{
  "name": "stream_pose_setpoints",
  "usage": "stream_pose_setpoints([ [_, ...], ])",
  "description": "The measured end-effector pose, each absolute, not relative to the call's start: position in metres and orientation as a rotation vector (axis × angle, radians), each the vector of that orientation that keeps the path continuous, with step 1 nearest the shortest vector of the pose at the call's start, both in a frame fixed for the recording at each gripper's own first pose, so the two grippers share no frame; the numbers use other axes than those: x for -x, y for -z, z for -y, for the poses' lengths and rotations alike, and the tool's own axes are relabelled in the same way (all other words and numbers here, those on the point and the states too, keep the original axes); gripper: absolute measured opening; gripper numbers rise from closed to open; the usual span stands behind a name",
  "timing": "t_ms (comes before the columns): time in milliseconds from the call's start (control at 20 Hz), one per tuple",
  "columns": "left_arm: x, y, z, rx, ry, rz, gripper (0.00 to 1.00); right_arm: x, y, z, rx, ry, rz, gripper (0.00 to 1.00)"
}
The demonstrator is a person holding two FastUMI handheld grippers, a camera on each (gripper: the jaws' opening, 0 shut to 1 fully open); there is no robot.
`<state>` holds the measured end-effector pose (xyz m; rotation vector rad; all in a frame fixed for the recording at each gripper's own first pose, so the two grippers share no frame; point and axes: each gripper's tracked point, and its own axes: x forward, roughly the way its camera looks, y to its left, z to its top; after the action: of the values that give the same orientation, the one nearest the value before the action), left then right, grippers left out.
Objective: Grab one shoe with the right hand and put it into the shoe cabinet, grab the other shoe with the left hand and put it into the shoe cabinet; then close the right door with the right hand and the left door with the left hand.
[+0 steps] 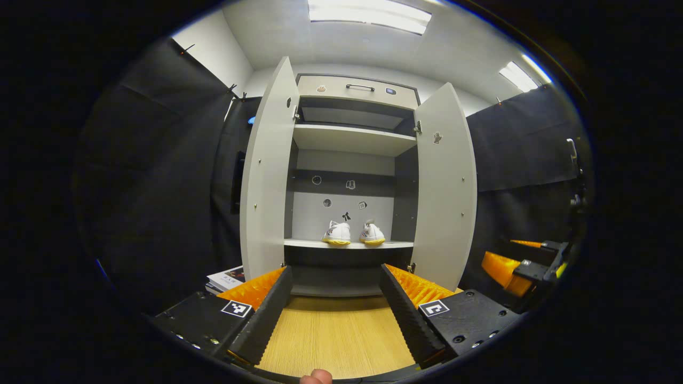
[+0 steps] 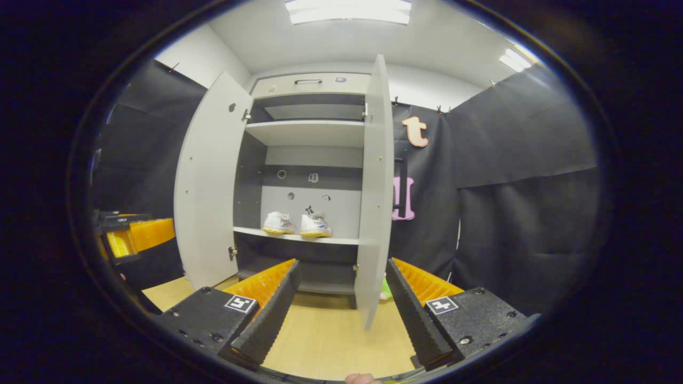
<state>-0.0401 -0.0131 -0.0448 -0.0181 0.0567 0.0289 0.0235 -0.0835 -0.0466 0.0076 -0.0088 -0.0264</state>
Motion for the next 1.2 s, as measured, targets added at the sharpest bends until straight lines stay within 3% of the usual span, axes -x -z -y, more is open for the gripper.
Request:
stream_pose_setpoints([
  [500,0.062,0.065,0.007,0.000,-0.043,-0.105,0.98,-0.114,0.011,0.200,-0.040,0.210,0.014,1.00],
  [800,0.060,0.065,-0.002,-0.020,-0.056,-0.101,0.98,-0.159,0.023,0.209,-0.076,0.210,-0.031,1.00],
  [1000,0.057,0.071,-0.005,-0.021,-0.057,-0.120,0.98,-0.162,0.014,0.194,-0.056,0.189,0.003,1.00],
  [1100,0.056,0.071,-0.004,-0.021,-0.052,-0.121,0.98,-0.163,0.013,0.183,-0.055,0.165,0.003,0.94],
  [1200,0.055,0.069,0.000,-0.022,-0.045,-0.118,0.98,-0.159,0.011,0.174,-0.052,0.151,0.002,0.98],
])
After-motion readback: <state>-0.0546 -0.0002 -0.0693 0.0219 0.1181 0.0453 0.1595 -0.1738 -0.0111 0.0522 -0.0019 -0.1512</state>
